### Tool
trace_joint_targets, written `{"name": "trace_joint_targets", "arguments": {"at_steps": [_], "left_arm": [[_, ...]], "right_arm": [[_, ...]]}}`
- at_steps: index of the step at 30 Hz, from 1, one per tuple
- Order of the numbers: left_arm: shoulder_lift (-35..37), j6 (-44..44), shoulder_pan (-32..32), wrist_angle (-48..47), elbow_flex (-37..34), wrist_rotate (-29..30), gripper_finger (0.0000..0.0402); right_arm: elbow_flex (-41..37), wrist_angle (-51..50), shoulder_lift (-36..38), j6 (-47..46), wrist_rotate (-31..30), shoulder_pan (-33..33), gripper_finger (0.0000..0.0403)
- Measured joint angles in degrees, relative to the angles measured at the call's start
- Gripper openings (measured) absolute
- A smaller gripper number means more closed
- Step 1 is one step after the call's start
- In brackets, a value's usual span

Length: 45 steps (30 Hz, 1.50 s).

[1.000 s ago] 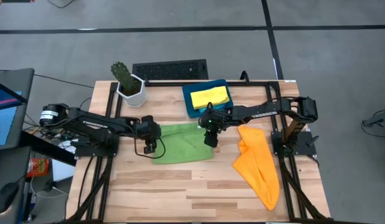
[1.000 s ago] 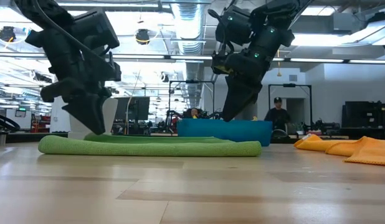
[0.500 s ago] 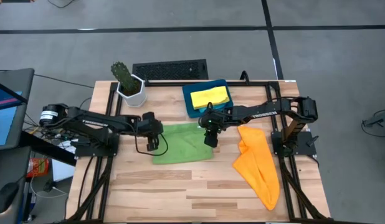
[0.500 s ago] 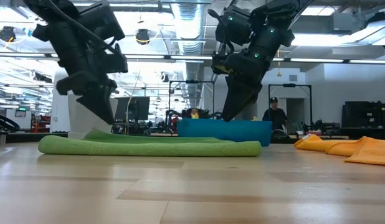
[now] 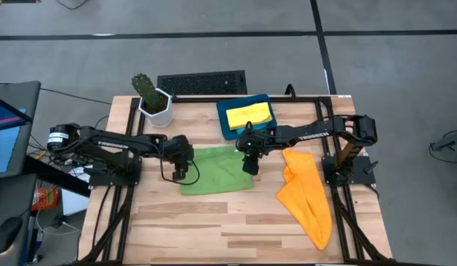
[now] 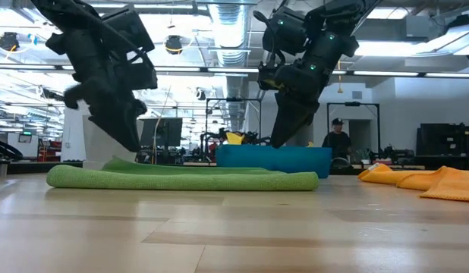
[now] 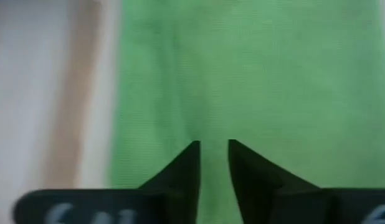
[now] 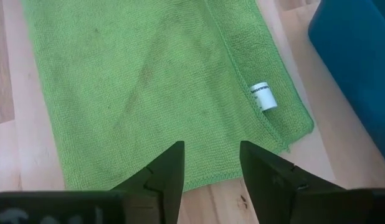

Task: Fold microfiber towels
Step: Fold the green microfiber cloth

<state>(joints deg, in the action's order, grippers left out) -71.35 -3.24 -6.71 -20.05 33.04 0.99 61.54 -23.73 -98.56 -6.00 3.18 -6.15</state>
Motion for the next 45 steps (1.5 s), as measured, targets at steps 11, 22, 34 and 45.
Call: {"name": "trace_joint_targets", "arguments": {"at_steps": [11,22,34,45], "left_arm": [[0.00,-1.89,0.12,-5.41,0.00,3.78,0.0188],[0.00,-3.90,0.12,-4.98,-0.59,4.03,0.0168],[0.00,-4.21,-0.06,-4.67,-2.19,6.35,0.0167],[-4.98,-4.50,-1.17,-4.67,-1.43,4.40,0.0090]], "right_arm": [[0.00,0.39,0.00,0.02,-0.09,-0.02,0.0176],[0.00,0.42,0.00,0.02,-0.11,-0.02,0.0173],[0.00,0.42,0.00,0.00,-0.11,-0.02,0.0171],[0.00,0.39,0.00,0.00,-0.11,-0.01,0.0169]]}}
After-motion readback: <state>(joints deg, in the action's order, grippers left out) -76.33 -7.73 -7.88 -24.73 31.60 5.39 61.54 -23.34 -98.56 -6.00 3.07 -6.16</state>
